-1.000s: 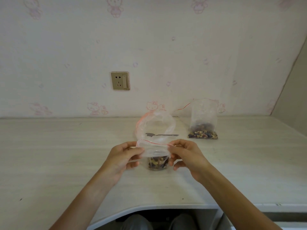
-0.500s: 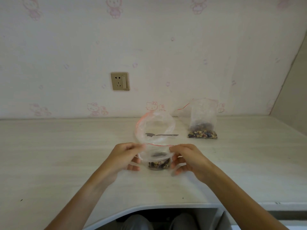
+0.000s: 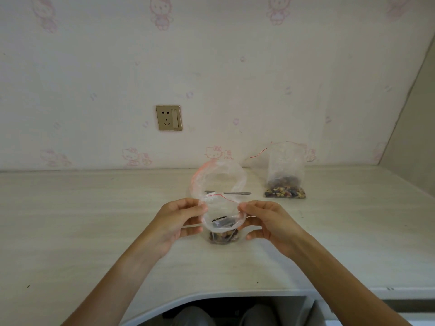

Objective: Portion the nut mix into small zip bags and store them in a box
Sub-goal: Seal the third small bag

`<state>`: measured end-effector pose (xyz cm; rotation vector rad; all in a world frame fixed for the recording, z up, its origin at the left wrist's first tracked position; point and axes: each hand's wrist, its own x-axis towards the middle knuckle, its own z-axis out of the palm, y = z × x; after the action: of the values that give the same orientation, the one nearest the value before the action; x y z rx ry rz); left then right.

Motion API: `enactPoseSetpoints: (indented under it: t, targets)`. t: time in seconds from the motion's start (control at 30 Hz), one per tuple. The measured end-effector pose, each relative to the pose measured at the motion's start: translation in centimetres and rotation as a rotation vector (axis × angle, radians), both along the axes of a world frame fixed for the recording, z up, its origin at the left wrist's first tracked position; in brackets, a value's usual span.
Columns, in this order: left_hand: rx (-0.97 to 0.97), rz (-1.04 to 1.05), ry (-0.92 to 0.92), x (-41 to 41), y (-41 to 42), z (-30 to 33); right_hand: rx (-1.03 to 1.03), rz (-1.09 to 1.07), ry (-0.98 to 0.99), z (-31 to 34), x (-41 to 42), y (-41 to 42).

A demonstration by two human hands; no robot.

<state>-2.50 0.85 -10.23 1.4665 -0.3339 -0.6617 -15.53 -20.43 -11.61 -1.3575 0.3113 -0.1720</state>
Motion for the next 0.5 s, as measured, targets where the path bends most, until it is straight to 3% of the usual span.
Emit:
enactPoseSetpoints:
  t: [0.17, 0.33, 0.43, 0.5]
  targets:
    - [0.042, 0.164, -0.225, 0.0, -0.9, -0.1, -0.353, -0.212, -0.019, 0.7, 0.5, 1.1]
    - [0.156, 0.254, -0.62, 0.2, -1.1, -0.1, -0.628, -0.342, -0.041, 0.5, 1.3, 1.9]
    - [0.247, 0.265, -0.67, 0.3, -1.0, -0.4, -0.555, -0.28, 0.026, 0.7, 1.7, 1.8]
    - [0.291, 0.216, -0.512, 0.2, -0.6, -0.4, -0.425, -0.234, 0.083, 0.8, 1.6, 1.3]
